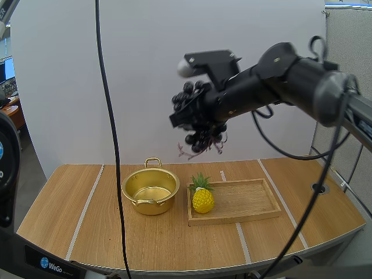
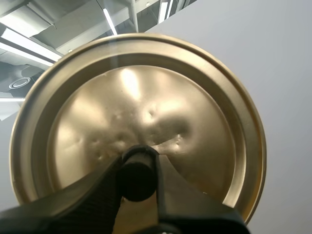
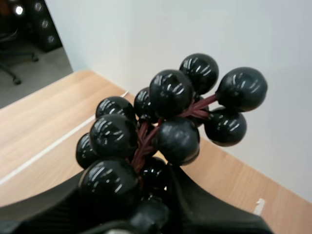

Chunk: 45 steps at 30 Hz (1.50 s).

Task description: Open the pot, put the grape inside, and close it

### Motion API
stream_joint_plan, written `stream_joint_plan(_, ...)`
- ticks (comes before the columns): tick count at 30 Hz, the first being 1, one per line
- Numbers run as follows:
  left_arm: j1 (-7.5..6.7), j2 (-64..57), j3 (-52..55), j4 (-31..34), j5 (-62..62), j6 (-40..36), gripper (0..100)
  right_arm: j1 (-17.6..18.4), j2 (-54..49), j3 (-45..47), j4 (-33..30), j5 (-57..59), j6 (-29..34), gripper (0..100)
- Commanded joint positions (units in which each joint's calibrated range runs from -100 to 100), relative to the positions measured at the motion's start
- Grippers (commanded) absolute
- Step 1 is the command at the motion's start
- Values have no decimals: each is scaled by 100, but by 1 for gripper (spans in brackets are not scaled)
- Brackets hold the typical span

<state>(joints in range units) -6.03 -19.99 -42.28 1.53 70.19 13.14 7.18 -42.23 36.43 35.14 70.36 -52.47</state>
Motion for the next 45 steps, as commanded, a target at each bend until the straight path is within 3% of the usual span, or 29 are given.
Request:
stream_joint_plan(1, -4, -26, -62, 53, -206, -33, 0, 159, 382, -31, -33, -176, 31, 0)
stream_joint_plan(18, -4, -26, -62, 53, -206, -33, 0, 746, 1967, -31, -33, -1426, -153, 0)
stream_joint_plan(23, -4, -26, -62, 53, -206, -33, 0, 895, 2463, -178, -439, -1719, -116, 0)
stream_joint_plan(34, -4, -26, -62, 53, -206, -33, 0, 904, 3504, -1369, -505, -1288, -4, 0)
stream_joint_plan(45, -4, -26, -62, 53, -206, -33, 0, 910, 4535, -1577, -484, -1149, -7, 0)
